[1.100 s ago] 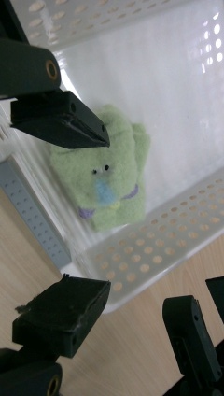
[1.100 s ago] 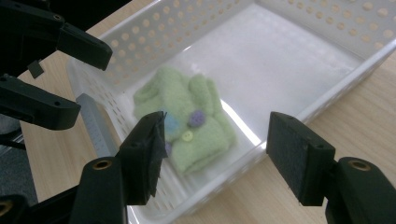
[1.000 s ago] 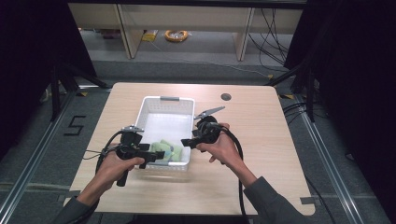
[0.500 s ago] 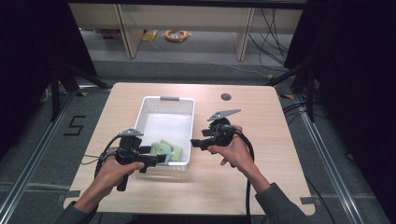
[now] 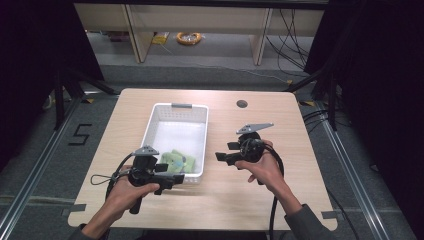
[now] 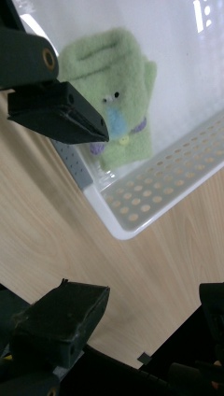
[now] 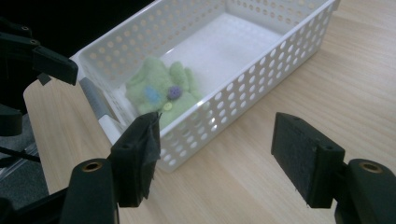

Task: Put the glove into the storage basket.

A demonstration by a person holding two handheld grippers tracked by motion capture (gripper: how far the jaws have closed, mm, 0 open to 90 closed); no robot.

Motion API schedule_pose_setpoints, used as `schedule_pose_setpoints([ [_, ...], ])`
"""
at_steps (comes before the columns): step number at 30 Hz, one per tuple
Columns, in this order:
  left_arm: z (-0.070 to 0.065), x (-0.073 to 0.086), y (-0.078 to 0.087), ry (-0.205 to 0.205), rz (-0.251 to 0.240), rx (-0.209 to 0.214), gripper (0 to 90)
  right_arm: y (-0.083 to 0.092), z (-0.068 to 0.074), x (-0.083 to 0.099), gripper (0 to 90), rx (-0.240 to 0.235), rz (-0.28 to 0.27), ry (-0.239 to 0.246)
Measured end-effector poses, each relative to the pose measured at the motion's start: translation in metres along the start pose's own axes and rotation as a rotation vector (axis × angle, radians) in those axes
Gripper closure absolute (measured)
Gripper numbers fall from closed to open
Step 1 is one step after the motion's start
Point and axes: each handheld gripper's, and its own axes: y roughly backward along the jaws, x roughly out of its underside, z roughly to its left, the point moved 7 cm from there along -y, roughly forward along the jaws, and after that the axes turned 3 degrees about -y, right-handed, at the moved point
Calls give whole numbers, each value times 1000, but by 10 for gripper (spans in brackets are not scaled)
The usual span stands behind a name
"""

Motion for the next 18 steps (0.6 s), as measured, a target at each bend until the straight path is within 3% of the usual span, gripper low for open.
schedule_pose_setpoints([
  [7,-13,5,-4,-22,-17,20,206,15,-2,14,331,-9,-27,-49],
  [8,-14,6,-5,-18,-24,20,206,17,-4,15,331,-5,-37,-36],
  [9,-15,7,-6,-17,-23,25,206,19,-3,18,330,-11,-40,-62],
  [12,-19,9,-7,-23,-18,30,206,23,-5,24,330,-6,-45,-56],
  [14,-21,10,-8,-37,-22,21,208,24,-8,27,330,-13,-53,-19],
  [17,-24,13,-9,-51,-18,19,208,27,-7,34,329,-4,-43,-57],
  [18,-25,13,-10,-58,-19,16,208,27,-9,36,329,-9,-51,-42],
])
